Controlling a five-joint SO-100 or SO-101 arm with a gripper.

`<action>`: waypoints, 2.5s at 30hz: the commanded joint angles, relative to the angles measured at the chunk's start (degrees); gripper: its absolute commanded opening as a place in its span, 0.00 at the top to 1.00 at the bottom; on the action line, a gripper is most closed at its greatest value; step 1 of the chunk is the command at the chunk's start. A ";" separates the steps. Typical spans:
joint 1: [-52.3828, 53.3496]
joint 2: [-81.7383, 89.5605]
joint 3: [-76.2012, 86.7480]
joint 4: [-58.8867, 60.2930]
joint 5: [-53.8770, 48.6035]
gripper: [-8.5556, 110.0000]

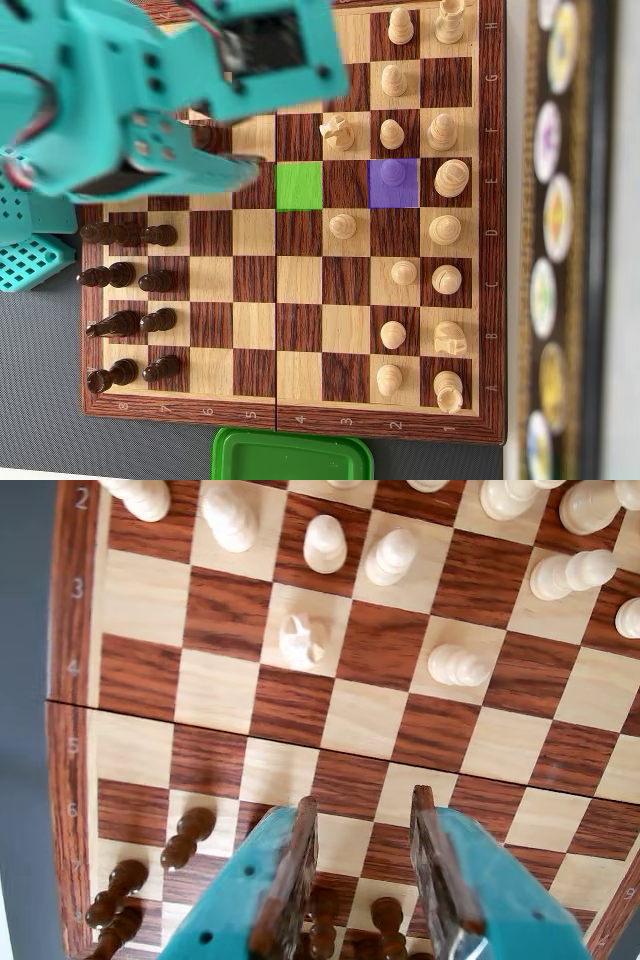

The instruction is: Play chess

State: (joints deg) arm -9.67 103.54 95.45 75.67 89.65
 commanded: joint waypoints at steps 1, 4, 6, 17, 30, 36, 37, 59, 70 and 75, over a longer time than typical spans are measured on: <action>2.55 -3.96 -6.59 0.26 0.35 0.81; 4.39 -6.77 -10.63 0.26 0.00 0.81; 4.66 -8.17 -11.87 0.26 0.35 0.81; 4.04 -18.46 -19.69 0.26 0.44 0.81; 4.04 -29.18 -27.51 -0.26 0.44 0.81; 3.43 -32.61 -30.32 -0.35 0.53 0.81; 3.34 -33.22 -30.67 -0.35 0.53 0.81; 2.20 -38.23 -35.24 -0.44 0.53 0.81; 2.64 -41.40 -37.53 -0.44 0.53 0.81; 2.46 -41.57 -37.62 -0.44 0.53 0.81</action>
State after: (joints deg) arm -7.38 61.52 60.29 75.67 89.82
